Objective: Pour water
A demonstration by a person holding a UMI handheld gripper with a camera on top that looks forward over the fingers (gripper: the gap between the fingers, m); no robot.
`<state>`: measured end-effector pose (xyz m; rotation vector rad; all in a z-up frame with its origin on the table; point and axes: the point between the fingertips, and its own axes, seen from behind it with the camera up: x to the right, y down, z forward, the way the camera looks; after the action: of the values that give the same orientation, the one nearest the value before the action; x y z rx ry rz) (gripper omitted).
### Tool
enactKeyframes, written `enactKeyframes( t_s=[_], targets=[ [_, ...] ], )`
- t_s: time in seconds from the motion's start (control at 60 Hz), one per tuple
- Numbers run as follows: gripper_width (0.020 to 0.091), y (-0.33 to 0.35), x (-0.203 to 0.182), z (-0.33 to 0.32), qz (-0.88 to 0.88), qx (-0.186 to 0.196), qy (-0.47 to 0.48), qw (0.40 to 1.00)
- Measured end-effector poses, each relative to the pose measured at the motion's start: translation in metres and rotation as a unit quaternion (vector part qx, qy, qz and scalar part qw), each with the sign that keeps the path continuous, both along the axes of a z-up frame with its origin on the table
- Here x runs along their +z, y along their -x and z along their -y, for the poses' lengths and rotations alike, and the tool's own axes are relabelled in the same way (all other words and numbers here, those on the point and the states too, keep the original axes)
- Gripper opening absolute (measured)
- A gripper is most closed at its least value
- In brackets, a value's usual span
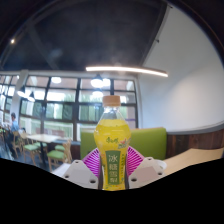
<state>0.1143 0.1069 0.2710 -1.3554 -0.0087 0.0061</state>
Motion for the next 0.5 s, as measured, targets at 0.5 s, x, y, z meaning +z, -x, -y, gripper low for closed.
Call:
enactKeyframes(
  t_s=[0.5],
  targets=[
    [0.0297, -0.077, -0.174, -0.064, -0.018, -0.029, 0.159, 0.987]
  ],
)
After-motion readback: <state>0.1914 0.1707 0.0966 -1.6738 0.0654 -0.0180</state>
